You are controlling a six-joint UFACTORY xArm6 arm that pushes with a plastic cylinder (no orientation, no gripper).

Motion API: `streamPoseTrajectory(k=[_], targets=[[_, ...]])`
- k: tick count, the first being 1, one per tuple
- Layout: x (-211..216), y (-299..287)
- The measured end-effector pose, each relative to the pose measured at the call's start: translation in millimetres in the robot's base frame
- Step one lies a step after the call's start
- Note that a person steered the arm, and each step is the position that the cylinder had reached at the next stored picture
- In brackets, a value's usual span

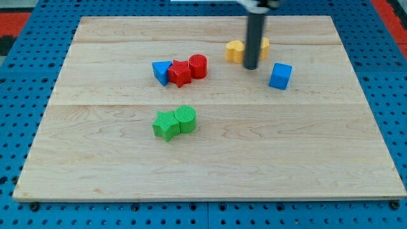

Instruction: Slide the blue cube and blue triangle slightly up

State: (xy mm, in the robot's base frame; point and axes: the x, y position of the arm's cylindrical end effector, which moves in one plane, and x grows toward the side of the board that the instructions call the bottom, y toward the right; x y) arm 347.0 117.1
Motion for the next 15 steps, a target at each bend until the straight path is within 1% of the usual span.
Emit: streamPoseTrajectory(k=[1, 2, 3, 4, 5, 6, 7, 8, 9, 10, 11, 12, 13, 14, 15], targets=[[-4, 50], [20, 63], [21, 1], [26, -40], [25, 45], [57, 75], [59, -10], [55, -108], [63, -138], [88, -122], [101, -144], [95, -181], [66, -221], [57, -214], [24, -213]])
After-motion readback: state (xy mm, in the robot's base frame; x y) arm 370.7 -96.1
